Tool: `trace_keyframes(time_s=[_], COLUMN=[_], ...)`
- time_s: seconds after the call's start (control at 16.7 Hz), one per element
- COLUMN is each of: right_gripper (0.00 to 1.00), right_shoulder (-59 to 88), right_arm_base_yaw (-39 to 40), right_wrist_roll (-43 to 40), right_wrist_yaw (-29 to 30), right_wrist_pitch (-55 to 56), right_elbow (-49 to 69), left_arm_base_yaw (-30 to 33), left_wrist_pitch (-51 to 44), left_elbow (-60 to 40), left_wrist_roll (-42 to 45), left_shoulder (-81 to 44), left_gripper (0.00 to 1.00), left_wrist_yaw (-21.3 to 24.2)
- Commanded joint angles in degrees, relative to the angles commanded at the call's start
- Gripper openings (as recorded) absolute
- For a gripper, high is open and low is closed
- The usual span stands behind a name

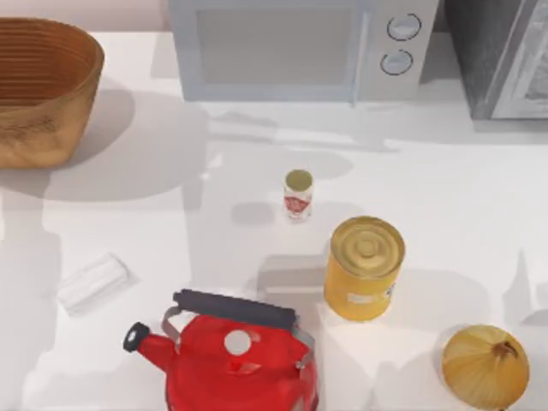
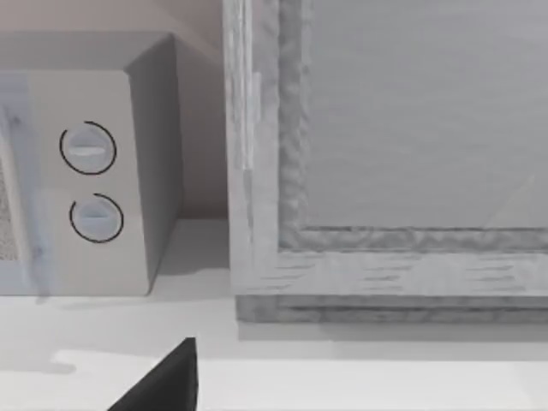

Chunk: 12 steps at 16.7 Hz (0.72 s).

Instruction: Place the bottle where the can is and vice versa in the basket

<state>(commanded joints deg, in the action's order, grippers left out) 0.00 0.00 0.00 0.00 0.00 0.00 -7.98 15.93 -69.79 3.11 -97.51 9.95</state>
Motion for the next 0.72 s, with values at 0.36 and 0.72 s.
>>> trace_keyframes(time_s=[0.36, 0.72], right_gripper=[1.0, 1.0], right_shoulder=[0.0, 0.0], right_arm_base_yaw=[0.0, 0.0], right_wrist_roll=[0.0, 0.0], right_wrist_yaw=[0.0, 0.0], right_wrist_pitch=[0.0, 0.0], right_elbow=[0.0, 0.0], left_arm_base_yaw=[0.07, 0.07], left_wrist_pitch=[0.3, 0.3], left_elbow=[-0.06, -0.06], left_wrist_roll=[0.01, 0.01], left_shoulder=[-0.23, -0.23], left_gripper=[0.15, 0.6], left_wrist_yaw=[-0.03, -0.03])
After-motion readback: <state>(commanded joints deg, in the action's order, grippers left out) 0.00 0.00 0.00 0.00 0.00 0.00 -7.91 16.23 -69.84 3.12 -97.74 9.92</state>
